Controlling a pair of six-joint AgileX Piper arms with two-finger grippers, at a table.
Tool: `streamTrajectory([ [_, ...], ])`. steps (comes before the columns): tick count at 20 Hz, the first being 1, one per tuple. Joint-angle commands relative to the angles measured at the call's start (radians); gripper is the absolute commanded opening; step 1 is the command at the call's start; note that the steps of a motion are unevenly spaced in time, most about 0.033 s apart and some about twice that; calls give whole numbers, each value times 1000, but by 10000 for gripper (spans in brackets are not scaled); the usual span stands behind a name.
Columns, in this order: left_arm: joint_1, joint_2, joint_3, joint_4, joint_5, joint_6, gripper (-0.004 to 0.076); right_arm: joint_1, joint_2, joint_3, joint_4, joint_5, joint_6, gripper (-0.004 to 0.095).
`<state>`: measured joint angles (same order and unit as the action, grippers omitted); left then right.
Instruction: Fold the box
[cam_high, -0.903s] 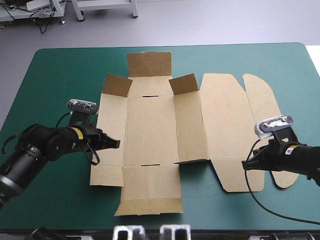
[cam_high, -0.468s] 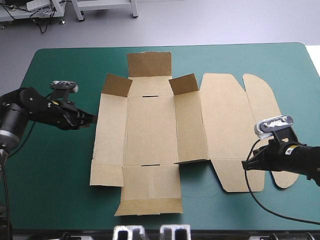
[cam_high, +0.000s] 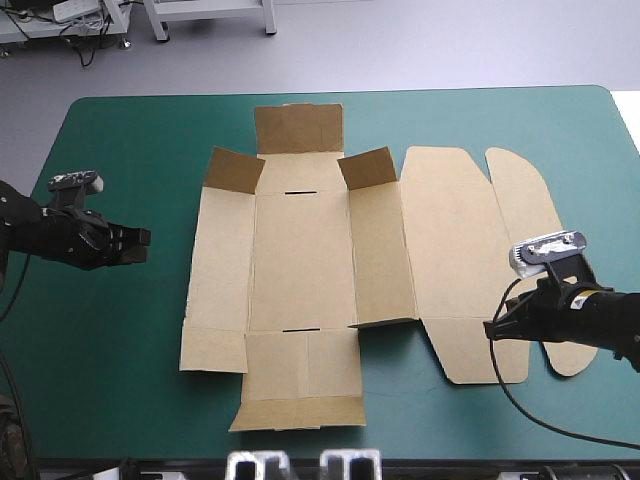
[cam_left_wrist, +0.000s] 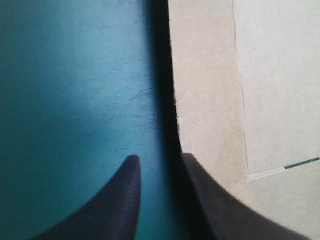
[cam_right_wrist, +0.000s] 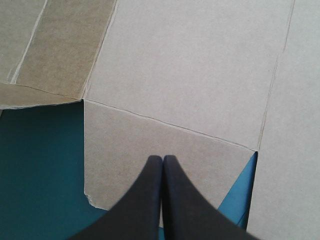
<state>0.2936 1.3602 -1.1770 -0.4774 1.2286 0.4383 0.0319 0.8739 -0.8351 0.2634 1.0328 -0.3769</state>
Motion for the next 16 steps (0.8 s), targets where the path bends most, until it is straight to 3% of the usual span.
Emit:
streamTrajectory([
  [1, 3, 4, 84, -142, 55, 92, 500, 3, -11, -26, 24, -40, -5, -15],
  [3, 3, 8, 192, -203, -7, 155, 629, 3, -11, -26, 24, -40, -5, -15],
  [5, 3, 8, 280, -272, -72, 211, 632, 3, -11, -26, 24, -40, -5, -15],
  [8, 2, 28, 371, -400, -66, 339, 632, 3, -11, -26, 24, -40, -5, -15],
  [12, 2, 82, 388, -481, -129, 402, 631, 3, -11, -26, 24, -22, -5, -15],
  [16, 2, 166, 388, -541, -94, 443, 632, 3, -11, -26, 24, -22, -2, -15],
])
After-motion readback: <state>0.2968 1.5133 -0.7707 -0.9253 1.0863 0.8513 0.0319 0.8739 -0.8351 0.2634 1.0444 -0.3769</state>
